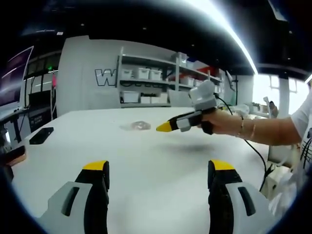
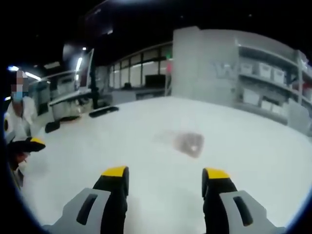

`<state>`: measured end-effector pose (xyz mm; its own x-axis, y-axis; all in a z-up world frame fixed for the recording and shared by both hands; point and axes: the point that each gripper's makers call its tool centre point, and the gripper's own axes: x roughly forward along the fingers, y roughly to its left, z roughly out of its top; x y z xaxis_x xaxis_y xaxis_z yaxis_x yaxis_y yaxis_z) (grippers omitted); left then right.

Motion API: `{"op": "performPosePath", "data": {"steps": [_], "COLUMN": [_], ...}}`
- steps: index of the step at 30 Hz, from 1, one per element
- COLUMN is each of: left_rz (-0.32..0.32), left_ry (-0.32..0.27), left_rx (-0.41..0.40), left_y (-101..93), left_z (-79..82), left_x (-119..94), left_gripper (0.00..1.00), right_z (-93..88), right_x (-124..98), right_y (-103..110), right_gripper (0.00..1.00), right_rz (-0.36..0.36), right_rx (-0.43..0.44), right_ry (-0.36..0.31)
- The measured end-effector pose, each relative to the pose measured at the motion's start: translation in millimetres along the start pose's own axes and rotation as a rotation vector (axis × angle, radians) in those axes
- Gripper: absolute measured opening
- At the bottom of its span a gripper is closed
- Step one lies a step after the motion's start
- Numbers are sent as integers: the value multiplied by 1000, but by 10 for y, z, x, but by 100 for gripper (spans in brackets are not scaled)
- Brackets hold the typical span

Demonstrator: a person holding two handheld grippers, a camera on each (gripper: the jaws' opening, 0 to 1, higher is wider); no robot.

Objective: Open the resealable bag by pulling the two sides of the seal apart until the entire bag opening is separated and visibly accessible.

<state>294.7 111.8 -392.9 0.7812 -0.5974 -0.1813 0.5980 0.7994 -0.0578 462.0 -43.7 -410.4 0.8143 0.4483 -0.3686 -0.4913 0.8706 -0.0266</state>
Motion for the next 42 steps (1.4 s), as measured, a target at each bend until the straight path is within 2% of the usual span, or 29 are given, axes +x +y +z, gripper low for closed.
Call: {"op": "performPosePath", "data": {"steps": [11, 22, 42], "left_rz": [8, 11, 23], "left_ry": [-2, 1, -5], "left_rx": [-2, -9, -8], "left_y": [43, 52, 59], "left_z": [10, -23, 2], "left_x": [-11, -11, -68], "left_gripper": [83, 83, 83], "right_z": [80, 46, 89], "right_x": [118, 161, 217], "right_y": [17, 72, 73], "right_gripper": [56, 53, 48], "right_rz": [16, 28, 30], "right_rx": [-17, -34, -72], "right_ry": [-18, -8, -18]}}
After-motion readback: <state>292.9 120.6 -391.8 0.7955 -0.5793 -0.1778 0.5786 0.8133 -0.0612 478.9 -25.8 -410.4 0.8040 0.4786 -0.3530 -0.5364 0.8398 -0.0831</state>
